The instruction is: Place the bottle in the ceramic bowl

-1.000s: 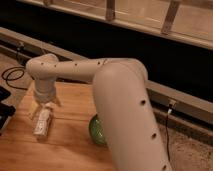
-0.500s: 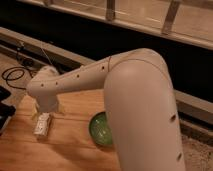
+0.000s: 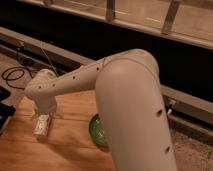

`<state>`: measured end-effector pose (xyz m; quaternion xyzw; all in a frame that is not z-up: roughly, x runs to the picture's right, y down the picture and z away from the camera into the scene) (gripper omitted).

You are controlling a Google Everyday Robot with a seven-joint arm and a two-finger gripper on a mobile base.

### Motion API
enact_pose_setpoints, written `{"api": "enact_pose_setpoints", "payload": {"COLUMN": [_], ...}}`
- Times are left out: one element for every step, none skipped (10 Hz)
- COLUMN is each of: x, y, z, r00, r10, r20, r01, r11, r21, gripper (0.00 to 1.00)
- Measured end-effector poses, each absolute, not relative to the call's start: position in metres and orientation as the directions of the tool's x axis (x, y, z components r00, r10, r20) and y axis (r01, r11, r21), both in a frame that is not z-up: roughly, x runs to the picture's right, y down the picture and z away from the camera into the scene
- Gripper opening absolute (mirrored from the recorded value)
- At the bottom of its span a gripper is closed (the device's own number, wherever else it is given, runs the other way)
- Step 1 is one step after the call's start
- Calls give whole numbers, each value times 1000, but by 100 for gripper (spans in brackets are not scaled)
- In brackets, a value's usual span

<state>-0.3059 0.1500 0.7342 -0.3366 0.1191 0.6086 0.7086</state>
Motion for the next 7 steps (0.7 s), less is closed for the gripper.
{"api": "enact_pose_setpoints", "payload": {"x": [-314,-322,-327,-330,-331,-330,-329], "y": [154,159,162,165,167,166,166], "z": [739,743,748,753,756,757,758], "r00": [249,266,271,272,269,266,264], "r10": [773,762,755,749,746,748,748], "r20": [-584,-591,-598,-604,-609,-609,-609], "r01": [-940,-937,-937,-938,-939,-939,-940], "r11": [47,60,65,66,62,59,58], "r21": [-339,-344,-343,-340,-339,-337,-336], "gripper": [80,80,80,80,80,80,80]}}
